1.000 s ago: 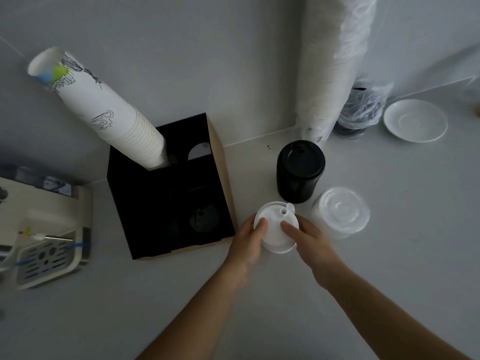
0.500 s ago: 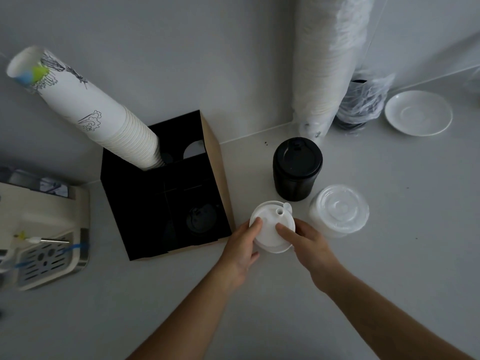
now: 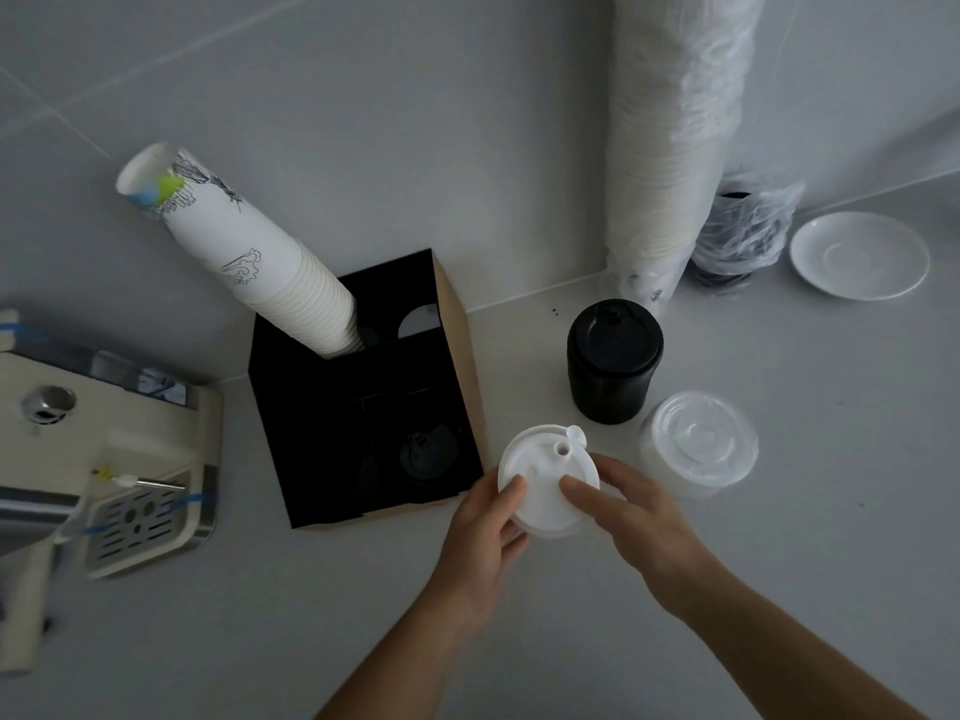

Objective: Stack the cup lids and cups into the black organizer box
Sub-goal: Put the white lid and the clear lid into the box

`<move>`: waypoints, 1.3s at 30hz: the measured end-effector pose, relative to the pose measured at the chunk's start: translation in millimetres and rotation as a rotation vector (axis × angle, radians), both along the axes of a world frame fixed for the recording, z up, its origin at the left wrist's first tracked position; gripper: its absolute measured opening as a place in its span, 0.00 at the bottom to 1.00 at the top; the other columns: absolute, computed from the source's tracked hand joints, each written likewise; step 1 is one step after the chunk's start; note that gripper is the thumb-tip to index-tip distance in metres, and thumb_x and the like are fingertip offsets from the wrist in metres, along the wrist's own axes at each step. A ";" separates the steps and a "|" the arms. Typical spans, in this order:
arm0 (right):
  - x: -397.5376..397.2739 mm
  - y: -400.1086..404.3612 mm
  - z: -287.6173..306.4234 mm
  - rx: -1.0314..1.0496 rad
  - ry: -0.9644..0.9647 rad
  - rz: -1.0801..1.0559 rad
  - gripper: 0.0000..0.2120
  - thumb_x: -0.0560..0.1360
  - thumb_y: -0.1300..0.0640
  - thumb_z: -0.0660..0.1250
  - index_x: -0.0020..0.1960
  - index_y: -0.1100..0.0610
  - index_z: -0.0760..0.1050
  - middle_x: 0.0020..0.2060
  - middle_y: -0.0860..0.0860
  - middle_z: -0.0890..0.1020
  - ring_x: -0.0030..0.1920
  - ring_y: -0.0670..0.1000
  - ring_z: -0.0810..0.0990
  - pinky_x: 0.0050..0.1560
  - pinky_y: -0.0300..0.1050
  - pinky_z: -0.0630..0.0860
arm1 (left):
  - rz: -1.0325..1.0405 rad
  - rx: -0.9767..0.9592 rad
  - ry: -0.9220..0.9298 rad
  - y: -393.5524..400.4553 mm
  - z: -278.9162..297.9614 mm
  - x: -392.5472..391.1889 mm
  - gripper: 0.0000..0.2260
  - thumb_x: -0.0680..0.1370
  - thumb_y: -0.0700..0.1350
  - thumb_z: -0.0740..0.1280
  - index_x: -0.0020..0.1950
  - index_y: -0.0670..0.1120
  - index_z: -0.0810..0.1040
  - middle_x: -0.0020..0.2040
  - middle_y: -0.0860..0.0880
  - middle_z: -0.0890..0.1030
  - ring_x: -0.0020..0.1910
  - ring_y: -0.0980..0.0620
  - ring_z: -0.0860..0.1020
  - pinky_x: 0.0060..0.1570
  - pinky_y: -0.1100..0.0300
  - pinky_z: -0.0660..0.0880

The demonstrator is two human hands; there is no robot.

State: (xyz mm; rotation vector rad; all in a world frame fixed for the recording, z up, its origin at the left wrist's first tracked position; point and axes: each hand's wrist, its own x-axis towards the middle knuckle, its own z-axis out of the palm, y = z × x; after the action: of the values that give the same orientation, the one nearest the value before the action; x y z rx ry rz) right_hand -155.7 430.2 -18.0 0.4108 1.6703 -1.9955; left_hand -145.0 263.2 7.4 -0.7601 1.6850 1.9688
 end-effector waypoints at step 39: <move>-162.4 -110.7 163.6 0.215 0.410 0.323 0.16 0.72 0.50 0.74 0.56 0.36 0.76 0.61 0.48 0.81 0.60 0.50 0.80 0.62 0.55 0.76 | 0.404 0.154 0.380 -92.6 93.2 -90.9 0.24 0.70 0.48 0.72 0.65 0.54 0.74 0.59 0.52 0.81 0.63 0.50 0.76 0.67 0.51 0.70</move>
State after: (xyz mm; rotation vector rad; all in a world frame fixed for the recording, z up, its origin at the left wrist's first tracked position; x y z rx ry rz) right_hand -318.2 319.5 145.6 -0.2063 2.0554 -1.7437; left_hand -235.9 170.7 100.5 -0.7496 1.6471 2.6299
